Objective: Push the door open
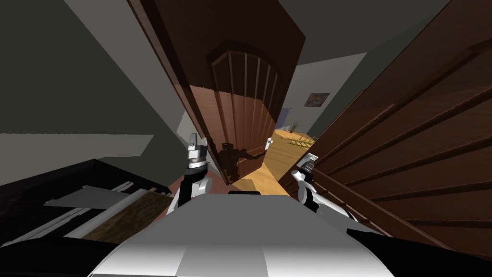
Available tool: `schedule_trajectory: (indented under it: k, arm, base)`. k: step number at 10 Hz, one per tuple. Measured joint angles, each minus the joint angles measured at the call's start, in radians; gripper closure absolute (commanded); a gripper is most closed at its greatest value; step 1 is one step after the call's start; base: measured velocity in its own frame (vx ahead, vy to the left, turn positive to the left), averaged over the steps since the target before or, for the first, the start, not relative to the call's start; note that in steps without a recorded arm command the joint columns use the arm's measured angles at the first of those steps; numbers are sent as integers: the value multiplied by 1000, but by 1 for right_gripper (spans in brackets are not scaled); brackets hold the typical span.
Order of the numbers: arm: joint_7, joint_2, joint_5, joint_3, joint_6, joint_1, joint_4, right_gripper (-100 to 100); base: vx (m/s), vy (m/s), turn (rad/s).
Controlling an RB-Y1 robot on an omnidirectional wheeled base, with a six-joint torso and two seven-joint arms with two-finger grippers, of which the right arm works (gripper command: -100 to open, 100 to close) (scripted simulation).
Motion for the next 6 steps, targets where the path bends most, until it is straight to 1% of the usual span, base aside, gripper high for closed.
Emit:
schedule_trajectory:
  k: [1, 2, 3, 4, 5, 6]
  arm:
    - [7, -6, -7, -16, -7, 1, 7, -100]
    - [22, -4, -16, -37, -3, 12, -12, -100]
    - [38, -3, -24, -57, -4, 18, -18, -100]
    - [54, 6, -32, -75, -2, 30, -38, -100]
    - [54, -3, -32, -76, -10, 25, -19, -100]
    - [52, -4, -32, -76, -14, 23, -15, 100]
  base:
    - [86, -248, 232]
    - [81, -236, 275]
    - [55, -261, 171]
    - [24, -157, 30]
    - [9, -45, 6]
    - [0, 0, 0]
